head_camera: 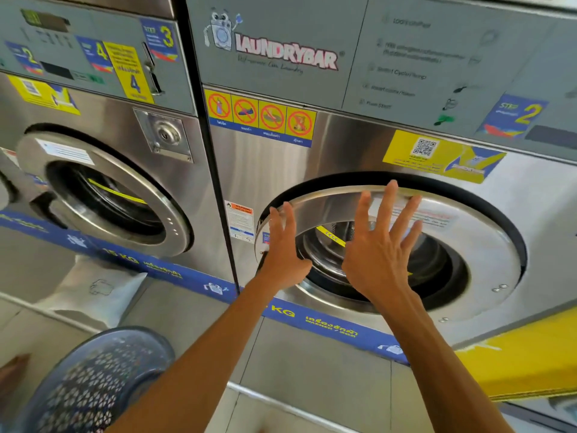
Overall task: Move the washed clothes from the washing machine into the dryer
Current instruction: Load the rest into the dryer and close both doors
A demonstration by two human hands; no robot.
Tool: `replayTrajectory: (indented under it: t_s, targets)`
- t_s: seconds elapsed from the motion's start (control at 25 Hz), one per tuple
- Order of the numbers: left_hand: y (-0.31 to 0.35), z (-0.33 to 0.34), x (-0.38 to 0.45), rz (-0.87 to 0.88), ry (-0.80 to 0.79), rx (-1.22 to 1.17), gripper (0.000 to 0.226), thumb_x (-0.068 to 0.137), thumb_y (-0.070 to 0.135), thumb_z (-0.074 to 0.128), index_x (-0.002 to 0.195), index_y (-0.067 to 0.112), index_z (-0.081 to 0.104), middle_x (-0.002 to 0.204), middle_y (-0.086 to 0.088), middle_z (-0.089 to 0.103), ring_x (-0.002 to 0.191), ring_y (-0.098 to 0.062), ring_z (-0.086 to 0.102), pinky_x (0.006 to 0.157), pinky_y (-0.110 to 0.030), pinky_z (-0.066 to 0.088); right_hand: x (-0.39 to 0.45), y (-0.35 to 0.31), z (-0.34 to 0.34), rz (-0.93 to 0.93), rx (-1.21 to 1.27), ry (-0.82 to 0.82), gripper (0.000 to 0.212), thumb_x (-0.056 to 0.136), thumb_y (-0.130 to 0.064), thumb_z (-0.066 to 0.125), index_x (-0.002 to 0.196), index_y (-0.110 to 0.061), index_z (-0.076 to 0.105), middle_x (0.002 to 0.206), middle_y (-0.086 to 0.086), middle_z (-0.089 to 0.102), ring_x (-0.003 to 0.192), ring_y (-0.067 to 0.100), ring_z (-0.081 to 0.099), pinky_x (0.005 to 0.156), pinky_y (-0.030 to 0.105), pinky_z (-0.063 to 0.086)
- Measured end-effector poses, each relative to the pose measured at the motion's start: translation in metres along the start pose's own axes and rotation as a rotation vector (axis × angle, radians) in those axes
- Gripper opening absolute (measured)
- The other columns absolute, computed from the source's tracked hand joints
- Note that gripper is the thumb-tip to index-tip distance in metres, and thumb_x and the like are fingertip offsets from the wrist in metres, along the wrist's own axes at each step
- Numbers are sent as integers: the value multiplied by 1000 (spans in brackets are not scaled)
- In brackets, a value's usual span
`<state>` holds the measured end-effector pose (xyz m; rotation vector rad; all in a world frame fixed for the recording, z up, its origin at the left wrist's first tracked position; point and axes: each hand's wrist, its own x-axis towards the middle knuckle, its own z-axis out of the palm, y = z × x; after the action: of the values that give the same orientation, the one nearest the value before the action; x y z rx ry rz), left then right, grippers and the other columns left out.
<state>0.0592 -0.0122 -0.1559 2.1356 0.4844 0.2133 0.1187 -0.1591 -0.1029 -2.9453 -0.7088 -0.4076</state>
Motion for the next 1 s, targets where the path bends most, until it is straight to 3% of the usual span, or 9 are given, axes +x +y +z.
replayTrajectory:
  t_s: [0.16,0.28,0.52,0.68,0.84,1.0]
  targets:
    - [-7,10,15,15,49,85,126,77,12,76,139,39,-29,158,-4,-31,149,-31,-16,120,-55,11,8,0,1,1,-26,-19,95,80,-9,61,157,-16,5,160,21,-23,142,56,-19,116,69,6]
    - [-8,16,21,13,94,147,129,75,21,78,140,40,-32,158,-3,-30,150,-33,-13,118,-61,11,10,-3,0,7,-44,-8,92,80,-9,62,156,-13,11,161,24,-17,142,59,-15,116,68,10]
    - [-18,2,17,37,-1,187,121,81,29,73,141,40,-32,158,-3,-31,150,-31,-12,116,-58,5,7,-7,-4,2,-59,-25,86,84,-9,55,156,-10,9,160,27,-17,141,61,-15,115,68,10]
    - [-14,-14,13,-7,-86,264,115,82,24,69,147,38,-25,160,-2,-26,150,-32,-9,116,-64,10,5,-11,-11,4,-72,-46,84,85,-10,54,156,-9,9,159,29,-19,139,63,-15,115,66,10]
    - [-3,-29,9,-81,-123,267,107,85,17,64,148,42,-18,164,-7,-9,150,-35,-1,114,-64,20,4,-13,-22,13,-83,-98,90,84,-14,60,156,-12,6,158,26,-22,140,62,-14,116,64,10]
    - [29,-34,-1,14,-144,351,107,85,23,65,147,43,-20,164,-6,-6,150,-36,1,116,-59,22,0,-6,-34,-3,-53,-175,100,83,-19,65,157,-15,-2,158,21,-28,142,58,-17,117,62,12]
